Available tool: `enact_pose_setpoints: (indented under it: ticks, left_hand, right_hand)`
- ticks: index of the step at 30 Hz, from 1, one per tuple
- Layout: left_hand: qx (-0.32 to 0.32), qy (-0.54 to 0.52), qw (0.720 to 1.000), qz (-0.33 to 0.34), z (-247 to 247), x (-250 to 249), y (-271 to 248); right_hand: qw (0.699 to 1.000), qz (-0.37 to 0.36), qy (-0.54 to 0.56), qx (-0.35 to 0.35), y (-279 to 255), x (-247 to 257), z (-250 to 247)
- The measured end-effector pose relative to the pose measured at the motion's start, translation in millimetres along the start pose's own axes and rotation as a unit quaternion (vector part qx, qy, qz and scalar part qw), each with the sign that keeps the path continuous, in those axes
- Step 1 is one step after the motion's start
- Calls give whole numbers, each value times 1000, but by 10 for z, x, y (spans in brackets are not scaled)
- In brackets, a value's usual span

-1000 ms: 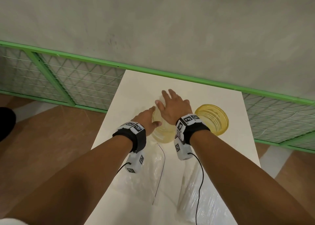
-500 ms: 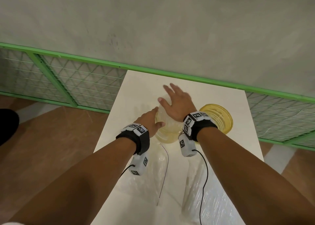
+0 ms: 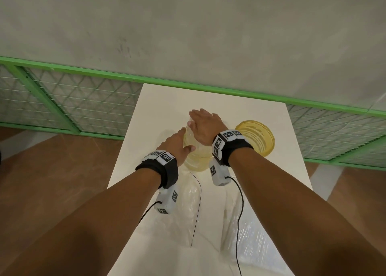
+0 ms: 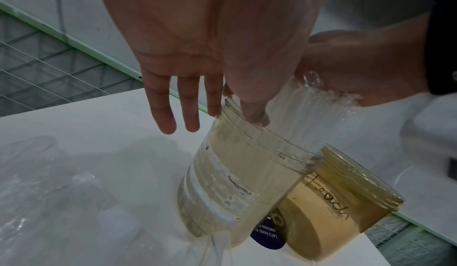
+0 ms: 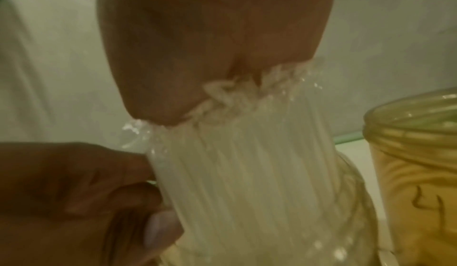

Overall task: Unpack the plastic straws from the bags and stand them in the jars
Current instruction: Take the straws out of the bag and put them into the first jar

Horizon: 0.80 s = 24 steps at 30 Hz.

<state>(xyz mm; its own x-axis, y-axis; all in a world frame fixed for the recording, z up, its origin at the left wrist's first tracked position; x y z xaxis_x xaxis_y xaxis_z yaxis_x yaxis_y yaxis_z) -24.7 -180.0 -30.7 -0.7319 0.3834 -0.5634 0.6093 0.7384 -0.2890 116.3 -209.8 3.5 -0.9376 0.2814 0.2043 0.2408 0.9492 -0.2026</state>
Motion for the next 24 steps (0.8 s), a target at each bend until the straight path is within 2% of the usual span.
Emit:
enact_pose_setpoints:
  ticks: [3, 9, 13, 15, 17, 20, 22, 24]
  left_hand:
    - [0, 0, 1000, 4, 18, 9, 9]
    - [-4, -25, 1000, -7, 42, 36, -18]
    - [-35, -48, 998, -27, 86, 11, -69]
    - [-55, -56, 996, -45, 96, 15, -110]
    - [-87, -61, 992, -67, 137, 28, -174]
    - [-144, -92, 979, -114, 262, 11, -303]
    - [-202, -91, 966, -133, 363, -51, -425]
    - [-243, -70, 959, -130, 484, -154, -561]
  right_hand:
    - [1000, -12, -10, -8, -76, 45, -83]
    - [990, -43, 20, -133, -438, -102, -337]
    - [966, -31, 125, -223, -889, -380, -572]
    - [950, -23, 208, -230, -1171, -536, -626]
    - [951, 0, 260, -170, -1446, -725, -588]
    - [958, 32, 286, -14, -1800, -1041, -382]
    - [956, 66, 273, 89, -1978, -1284, -133]
    - [953, 111, 228, 164, -2111, -1557, 207]
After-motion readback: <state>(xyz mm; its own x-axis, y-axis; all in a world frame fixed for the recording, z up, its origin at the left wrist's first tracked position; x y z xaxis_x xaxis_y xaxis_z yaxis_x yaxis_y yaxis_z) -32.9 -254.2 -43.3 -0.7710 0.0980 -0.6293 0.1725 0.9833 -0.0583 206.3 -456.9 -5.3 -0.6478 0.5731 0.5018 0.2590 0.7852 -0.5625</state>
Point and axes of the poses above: each hand's wrist, its own y-axis towards the middle knuckle, its own z-axis out of the palm, x = y × z, the point moved 3 cm from there along y, towards the middle knuckle, and after that the axes turned 3 degrees about -x, right-handed, at the moved point
